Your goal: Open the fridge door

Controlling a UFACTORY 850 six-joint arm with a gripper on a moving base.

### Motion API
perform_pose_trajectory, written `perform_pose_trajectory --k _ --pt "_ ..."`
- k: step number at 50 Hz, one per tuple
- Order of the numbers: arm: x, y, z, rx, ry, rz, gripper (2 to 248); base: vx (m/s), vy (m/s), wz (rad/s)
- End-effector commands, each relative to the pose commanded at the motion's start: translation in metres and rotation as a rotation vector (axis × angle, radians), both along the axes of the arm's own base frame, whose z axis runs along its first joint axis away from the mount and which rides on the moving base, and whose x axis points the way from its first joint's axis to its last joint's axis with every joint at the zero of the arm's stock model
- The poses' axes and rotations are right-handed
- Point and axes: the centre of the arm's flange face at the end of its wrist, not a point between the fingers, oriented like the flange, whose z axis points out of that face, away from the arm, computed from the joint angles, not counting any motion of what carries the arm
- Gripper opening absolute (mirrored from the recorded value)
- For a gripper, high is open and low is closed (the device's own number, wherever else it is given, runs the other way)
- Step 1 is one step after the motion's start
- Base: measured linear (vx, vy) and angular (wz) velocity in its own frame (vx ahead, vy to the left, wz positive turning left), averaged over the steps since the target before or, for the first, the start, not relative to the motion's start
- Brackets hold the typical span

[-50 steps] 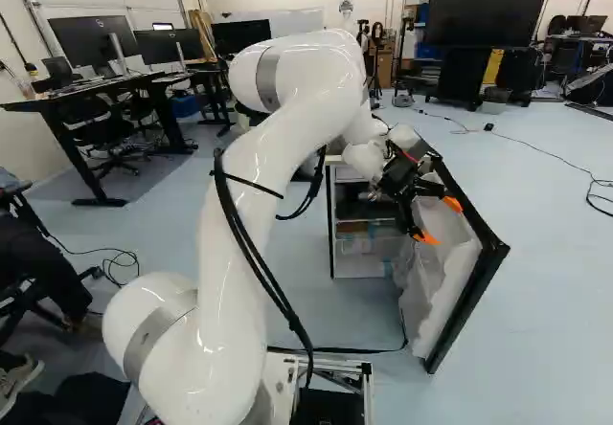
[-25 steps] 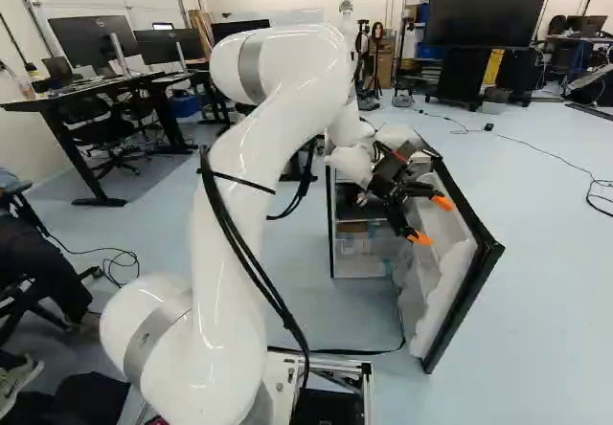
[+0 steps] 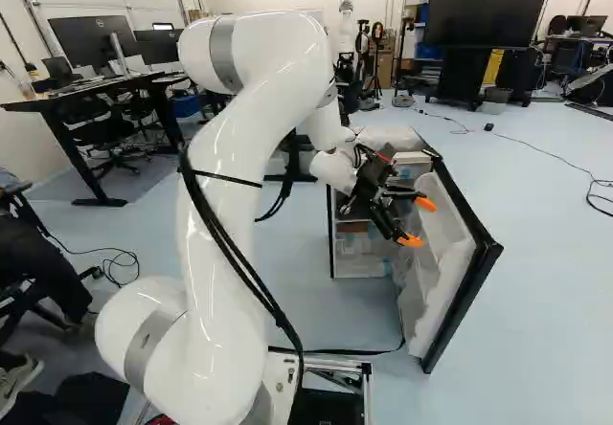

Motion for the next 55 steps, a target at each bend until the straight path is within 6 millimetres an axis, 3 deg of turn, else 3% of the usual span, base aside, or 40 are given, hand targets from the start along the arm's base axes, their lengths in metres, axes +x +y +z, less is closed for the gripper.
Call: perform_pose_trajectory --k 55 --pt "-0.083 0.120 -0.002 -0.015 0.197 0.421 247 0.000 0.000 0.000"
